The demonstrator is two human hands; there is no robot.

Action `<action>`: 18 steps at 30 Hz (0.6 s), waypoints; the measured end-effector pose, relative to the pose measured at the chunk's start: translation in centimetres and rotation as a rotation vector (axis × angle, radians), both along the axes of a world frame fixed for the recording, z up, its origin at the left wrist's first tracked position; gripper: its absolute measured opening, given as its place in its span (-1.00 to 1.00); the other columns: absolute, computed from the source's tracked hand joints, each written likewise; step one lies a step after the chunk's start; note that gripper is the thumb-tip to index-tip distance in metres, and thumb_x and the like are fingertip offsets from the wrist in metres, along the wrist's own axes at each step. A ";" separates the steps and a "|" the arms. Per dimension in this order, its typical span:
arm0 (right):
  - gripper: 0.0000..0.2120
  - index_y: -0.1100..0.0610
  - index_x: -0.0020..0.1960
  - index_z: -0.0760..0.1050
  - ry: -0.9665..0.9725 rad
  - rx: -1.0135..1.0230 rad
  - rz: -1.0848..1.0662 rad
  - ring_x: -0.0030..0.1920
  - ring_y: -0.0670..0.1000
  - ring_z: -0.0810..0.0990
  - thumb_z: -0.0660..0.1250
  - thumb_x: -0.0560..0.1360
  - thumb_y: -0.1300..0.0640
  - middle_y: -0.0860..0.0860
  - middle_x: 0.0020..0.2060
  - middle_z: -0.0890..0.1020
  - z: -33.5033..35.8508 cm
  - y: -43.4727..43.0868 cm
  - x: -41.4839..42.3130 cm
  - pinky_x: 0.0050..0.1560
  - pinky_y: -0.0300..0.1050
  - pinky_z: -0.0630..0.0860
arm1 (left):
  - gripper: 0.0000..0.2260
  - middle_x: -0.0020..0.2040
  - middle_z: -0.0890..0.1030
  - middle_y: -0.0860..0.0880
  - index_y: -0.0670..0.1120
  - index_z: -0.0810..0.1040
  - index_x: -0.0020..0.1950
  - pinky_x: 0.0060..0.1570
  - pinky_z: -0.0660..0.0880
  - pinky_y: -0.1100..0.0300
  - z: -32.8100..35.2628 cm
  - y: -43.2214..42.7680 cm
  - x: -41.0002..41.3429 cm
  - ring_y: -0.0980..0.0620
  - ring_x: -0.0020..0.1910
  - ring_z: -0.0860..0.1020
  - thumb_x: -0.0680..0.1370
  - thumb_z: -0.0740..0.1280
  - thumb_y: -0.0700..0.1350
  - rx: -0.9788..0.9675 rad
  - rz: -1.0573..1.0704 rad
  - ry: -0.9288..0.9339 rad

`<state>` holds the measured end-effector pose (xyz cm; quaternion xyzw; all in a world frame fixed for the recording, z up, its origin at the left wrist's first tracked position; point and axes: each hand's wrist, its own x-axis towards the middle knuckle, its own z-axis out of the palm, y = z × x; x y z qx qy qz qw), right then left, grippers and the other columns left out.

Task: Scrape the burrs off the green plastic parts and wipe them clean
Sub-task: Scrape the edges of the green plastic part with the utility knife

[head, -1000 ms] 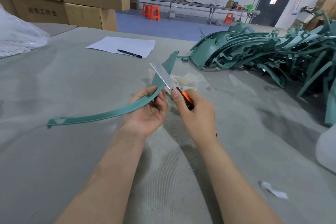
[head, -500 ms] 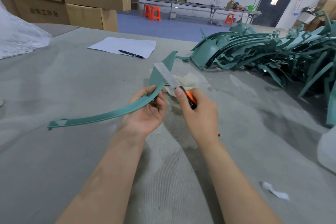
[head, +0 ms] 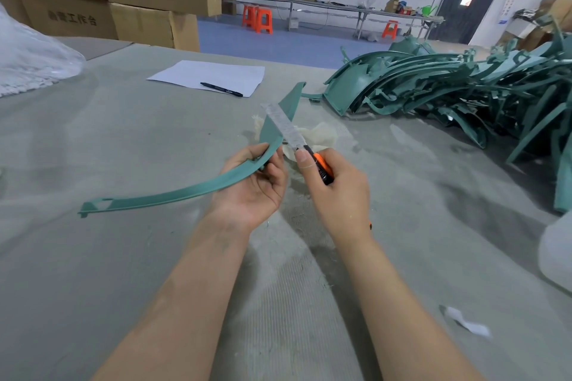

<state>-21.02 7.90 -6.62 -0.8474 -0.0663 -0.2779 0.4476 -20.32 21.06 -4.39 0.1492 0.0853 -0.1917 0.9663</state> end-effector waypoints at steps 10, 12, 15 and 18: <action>-0.49 0.17 -0.27 0.40 -0.014 0.008 0.020 -0.46 -0.01 0.30 0.21 0.49 -0.30 -0.08 -0.54 0.30 -0.3 0.0 0.2 -0.37 -0.01 0.34 | -0.86 -0.37 0.58 -0.08 -0.29 0.58 -0.30 -0.57 0.46 0.33 0.1 -0.1 -0.2 0.10 -0.51 0.55 0.38 0.29 -0.26 -0.040 -0.012 -0.003; -0.48 0.17 -0.27 0.40 -0.012 0.009 0.025 -0.46 -0.01 0.31 0.20 0.49 -0.31 -0.08 -0.54 0.31 -0.3 0.0 0.1 -0.36 -0.01 0.35 | -0.87 -0.37 0.59 -0.08 -0.29 0.58 -0.30 -0.57 0.46 0.33 0.1 -0.1 -0.2 0.09 -0.51 0.55 0.38 0.29 -0.26 -0.048 -0.010 -0.004; -0.43 0.18 -0.28 0.39 -0.009 0.029 0.040 -0.45 0.01 0.31 0.14 0.42 -0.36 -0.07 -0.54 0.31 -0.1 0.1 0.0 -0.36 0.03 0.36 | -0.85 -0.38 0.59 -0.09 -0.30 0.59 -0.32 -0.56 0.46 0.33 0.1 -0.1 -0.2 0.09 -0.51 0.55 0.38 0.29 -0.26 -0.046 -0.004 -0.009; -0.42 0.20 -0.28 0.39 -0.004 0.038 0.052 -0.44 0.02 0.31 0.14 0.41 -0.36 -0.08 -0.52 0.31 -0.1 0.1 0.0 -0.34 0.07 0.37 | -0.84 -0.38 0.59 -0.09 -0.30 0.59 -0.33 -0.56 0.47 0.34 0.2 -0.2 -0.3 0.10 -0.51 0.55 0.38 0.29 -0.26 -0.046 0.003 -0.016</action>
